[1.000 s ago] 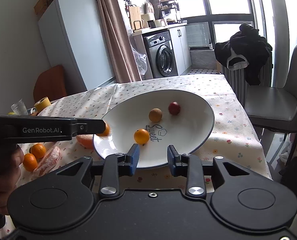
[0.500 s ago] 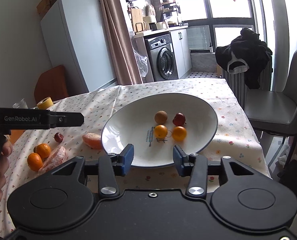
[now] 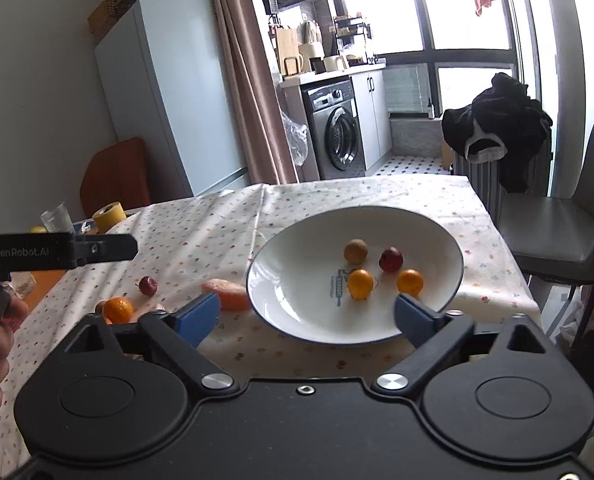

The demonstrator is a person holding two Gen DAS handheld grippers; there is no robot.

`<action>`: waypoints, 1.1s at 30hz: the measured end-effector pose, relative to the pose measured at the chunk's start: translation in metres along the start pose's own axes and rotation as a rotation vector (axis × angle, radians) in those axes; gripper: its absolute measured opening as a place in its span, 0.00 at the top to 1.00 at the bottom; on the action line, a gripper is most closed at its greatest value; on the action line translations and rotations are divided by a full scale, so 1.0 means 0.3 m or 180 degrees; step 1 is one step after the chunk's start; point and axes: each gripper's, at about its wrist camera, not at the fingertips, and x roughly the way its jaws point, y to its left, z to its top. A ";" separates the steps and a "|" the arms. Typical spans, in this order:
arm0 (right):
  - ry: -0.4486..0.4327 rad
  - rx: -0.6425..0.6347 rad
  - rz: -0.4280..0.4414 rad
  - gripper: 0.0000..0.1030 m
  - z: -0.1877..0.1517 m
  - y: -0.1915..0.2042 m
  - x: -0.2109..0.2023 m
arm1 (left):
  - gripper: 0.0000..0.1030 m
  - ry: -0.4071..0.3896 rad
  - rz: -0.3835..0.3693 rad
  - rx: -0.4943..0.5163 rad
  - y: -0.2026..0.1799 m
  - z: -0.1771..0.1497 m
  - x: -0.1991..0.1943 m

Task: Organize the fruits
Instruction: 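Move both open tools back toward the remaining fruit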

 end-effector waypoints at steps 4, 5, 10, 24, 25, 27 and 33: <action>-0.0039 -0.0002 -0.0024 0.00 0.008 0.025 -0.013 | 0.09 -0.0044 0.0096 -0.0049 0.029 -0.015 -0.037; -0.0037 -0.0003 -0.0028 0.00 0.007 0.031 -0.013 | 0.09 -0.0050 0.0115 -0.0057 0.037 -0.019 -0.045; -0.0024 -0.0027 -0.0019 0.00 -0.001 0.060 -0.016 | 0.07 -0.0040 0.0127 -0.0105 0.071 -0.042 -0.077; 0.0038 0.0000 -0.0016 0.00 -0.011 0.125 -0.007 | 0.03 0.0008 0.0154 -0.0392 0.196 -0.093 -0.128; 0.0046 0.0010 -0.0001 0.00 -0.013 0.129 -0.004 | 0.03 0.0012 0.0158 -0.0407 0.204 -0.097 -0.130; 0.0056 -0.0003 0.0020 0.00 -0.017 0.138 0.000 | 0.03 0.0010 0.0179 -0.0442 0.226 -0.106 -0.137; 0.0096 -0.0033 0.0084 0.00 -0.028 0.169 0.015 | 0.03 -0.0001 0.0243 -0.0582 0.280 -0.130 -0.149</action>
